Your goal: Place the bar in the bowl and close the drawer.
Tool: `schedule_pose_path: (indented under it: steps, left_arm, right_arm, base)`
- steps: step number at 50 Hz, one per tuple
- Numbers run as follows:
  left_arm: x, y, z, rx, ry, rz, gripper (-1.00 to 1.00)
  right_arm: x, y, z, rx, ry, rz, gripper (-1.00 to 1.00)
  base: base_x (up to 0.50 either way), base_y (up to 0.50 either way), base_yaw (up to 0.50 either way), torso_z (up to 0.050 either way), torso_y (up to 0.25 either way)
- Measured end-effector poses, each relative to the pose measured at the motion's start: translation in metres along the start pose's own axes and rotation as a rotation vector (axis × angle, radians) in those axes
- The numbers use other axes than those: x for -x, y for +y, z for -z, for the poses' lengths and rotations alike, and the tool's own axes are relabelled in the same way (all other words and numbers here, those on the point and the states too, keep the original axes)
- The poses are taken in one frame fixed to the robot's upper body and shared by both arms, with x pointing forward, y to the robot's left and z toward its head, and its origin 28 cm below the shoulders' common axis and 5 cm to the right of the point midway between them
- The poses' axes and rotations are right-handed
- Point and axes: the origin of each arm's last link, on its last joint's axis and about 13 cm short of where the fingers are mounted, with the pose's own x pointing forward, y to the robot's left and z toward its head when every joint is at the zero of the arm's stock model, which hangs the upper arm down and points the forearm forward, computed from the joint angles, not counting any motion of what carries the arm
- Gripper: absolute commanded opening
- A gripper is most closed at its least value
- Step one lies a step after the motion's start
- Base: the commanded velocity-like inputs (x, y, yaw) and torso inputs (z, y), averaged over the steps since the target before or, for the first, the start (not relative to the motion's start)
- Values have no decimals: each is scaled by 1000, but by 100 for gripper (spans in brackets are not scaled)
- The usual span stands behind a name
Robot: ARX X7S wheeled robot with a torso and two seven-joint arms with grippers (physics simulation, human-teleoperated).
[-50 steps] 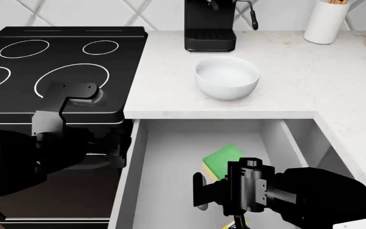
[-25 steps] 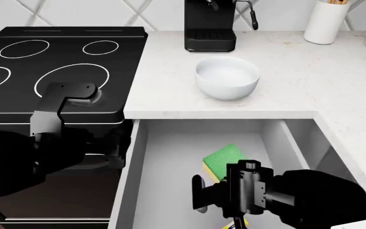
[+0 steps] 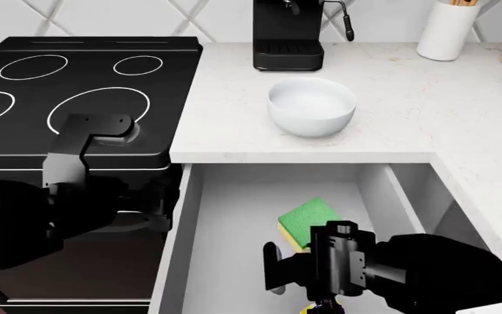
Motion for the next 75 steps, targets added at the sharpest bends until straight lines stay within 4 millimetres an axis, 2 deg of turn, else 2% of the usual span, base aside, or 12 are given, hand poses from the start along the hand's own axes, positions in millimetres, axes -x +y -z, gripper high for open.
schedule_pose_path:
  steps: [26,36,55,75]
  left_arm:
    - [0,0,0,3,1,1,100]
    - [0,1,0,5,-1,-1,100]
    - [2,0,-2,3,-11,-6,100]
    - [10,-2,-9,1,-44,-8,100]
  right_arm:
    - [-1,2,2,-15,-9,10,-100]
    - [6,7,3,-23,-29,16,-100]
    - [50,14,6,-28,-97,103,-100]
    - [122,30,13,-42,-209,244,-100]
  base:
    - [0,0,0,0,0]
    - [0,0,0,0,0]
    - [0,0,0,0,0]
    - [0,0,0,0,0]
